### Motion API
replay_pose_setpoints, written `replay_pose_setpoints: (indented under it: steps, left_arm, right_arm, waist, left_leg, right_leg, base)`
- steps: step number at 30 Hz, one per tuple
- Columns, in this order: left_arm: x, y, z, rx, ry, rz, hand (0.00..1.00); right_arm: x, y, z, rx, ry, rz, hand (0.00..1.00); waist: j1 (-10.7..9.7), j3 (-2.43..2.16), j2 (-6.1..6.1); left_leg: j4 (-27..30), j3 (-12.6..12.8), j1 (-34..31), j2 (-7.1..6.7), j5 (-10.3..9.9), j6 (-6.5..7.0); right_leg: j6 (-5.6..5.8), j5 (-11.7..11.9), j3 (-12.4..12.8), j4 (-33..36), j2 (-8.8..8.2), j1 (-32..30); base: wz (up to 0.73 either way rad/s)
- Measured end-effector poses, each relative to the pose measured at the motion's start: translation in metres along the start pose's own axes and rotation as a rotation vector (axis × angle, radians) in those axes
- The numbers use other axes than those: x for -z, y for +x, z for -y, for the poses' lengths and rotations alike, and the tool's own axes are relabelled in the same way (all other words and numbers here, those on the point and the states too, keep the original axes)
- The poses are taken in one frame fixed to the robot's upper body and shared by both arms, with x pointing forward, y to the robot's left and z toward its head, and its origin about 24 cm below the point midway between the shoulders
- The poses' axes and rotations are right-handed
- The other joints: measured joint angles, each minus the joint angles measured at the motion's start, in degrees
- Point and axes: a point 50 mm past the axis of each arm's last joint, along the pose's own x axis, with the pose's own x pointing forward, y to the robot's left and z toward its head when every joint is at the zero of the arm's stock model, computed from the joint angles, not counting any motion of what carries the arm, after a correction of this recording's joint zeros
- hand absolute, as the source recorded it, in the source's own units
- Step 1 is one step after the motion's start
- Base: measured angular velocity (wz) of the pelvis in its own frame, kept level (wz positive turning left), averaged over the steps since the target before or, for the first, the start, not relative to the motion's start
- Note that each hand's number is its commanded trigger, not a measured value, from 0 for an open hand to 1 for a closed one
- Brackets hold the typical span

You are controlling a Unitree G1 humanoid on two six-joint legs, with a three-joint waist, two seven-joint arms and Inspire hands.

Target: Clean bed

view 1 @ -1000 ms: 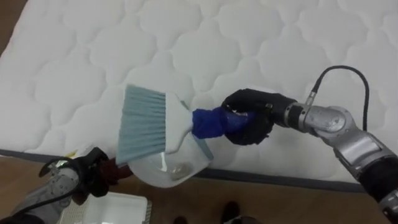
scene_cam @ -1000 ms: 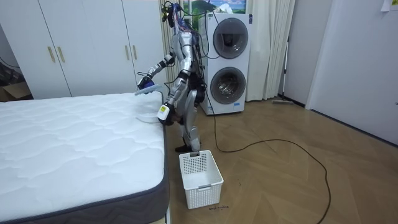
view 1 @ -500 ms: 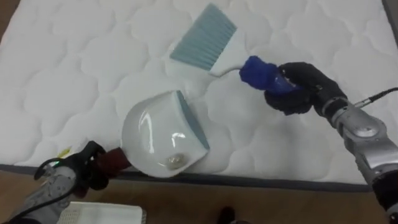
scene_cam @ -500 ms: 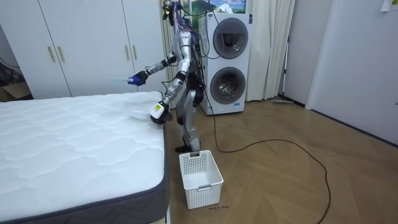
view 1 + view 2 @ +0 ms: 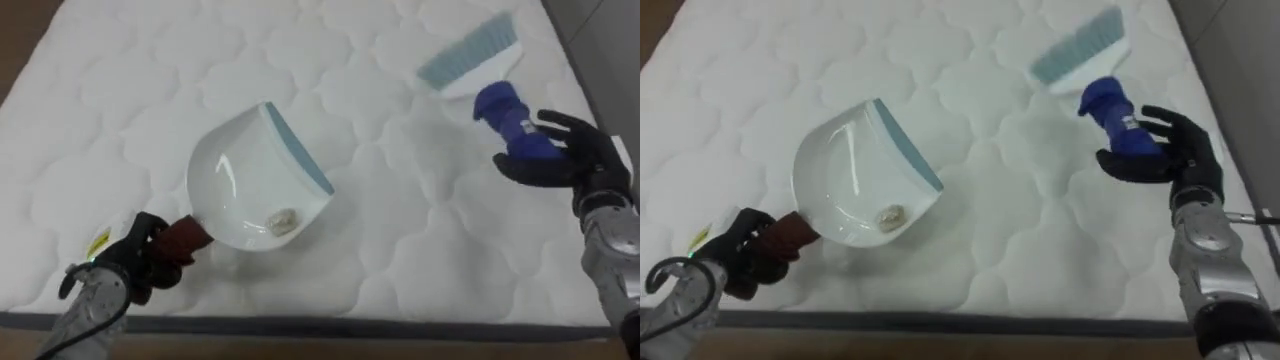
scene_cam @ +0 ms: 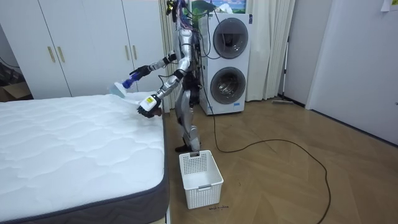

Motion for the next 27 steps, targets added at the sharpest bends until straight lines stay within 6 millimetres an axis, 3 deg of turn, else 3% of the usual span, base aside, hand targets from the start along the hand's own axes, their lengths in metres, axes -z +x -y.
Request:
replay_pose_setpoints:
  steps: [6, 9, 14, 19, 25, 27]
  left_arm:
    - [0.005, -0.015, 0.001, -0.025, -0.056, 0.006, 1.00]
    - [0.009, -0.022, -0.005, -0.062, -0.109, 0.007, 1.00]
    - [0.009, -0.027, -0.014, -0.127, -0.213, 0.009, 1.00]
    - [0.008, -0.038, -0.021, -0.184, -0.230, 0.040, 1.00]
    - [0.003, -0.043, -0.017, -0.186, -0.250, 0.065, 1.00]
    - [0.000, -0.045, -0.019, -0.192, -0.271, 0.080, 1.00]
  right_arm:
    - [0.046, -0.021, 0.011, 0.016, -0.052, -0.152, 0.00]
    - [0.052, -0.024, 0.013, 0.013, -0.081, -0.170, 0.00]
    - [0.051, -0.027, 0.009, -0.013, -0.146, -0.147, 0.00]
    - [0.029, -0.026, -0.002, -0.050, -0.182, -0.033, 0.00]
    - [0.013, -0.026, -0.011, -0.065, -0.231, 0.055, 0.00]
    - [0.011, -0.027, -0.012, -0.057, -0.244, 0.071, 0.00]
  waist:
    - [0.0, -0.09, 0.42]
    - [0.0, -0.13, 0.66]
    - [1.7, -0.13, 0.67]
    - [3.4, -0.07, 1.22]
    - [5.8, 0.00, 1.09]
    - [5.6, 0.03, 1.04]
  left_leg:
    - [-2.9, -0.7, 4.6, 0.27, 0.1, -0.22]
    - [-4.7, -0.7, 6.1, 0.32, 0.2, -0.38]
    - [-5.7, -1.0, 8.8, 0.46, 0.5, -0.95]
    - [-6.5, -2.8, 9.9, 0.40, 0.7, -1.16]
    - [-5.1, -6.7, 8.3, 0.32, 0.8, -1.48]
    - [-3.7, -8.8, 6.6, 0.16, 0.9, -1.63]
  right_leg:
    - [0.22, 0.0, -1.5, -2.9, 0.56, 5.0]
    - [0.37, -0.2, -1.8, -3.7, 0.82, 6.5]
    - [0.29, -0.2, -1.4, -4.9, 1.56, 8.8]
    - [0.15, -0.5, -2.1, -5.6, 1.74, 10.4]
    - [0.07, -1.4, -6.6, -5.6, 1.12, 11.7]
    - [0.04, -2.2, -9.8, -5.5, 0.52, 12.3]
  base:
    - [0.08]
    - [0.00]
    - [-0.01]
    - [0.06]
    - [0.42]
    - [0.77]
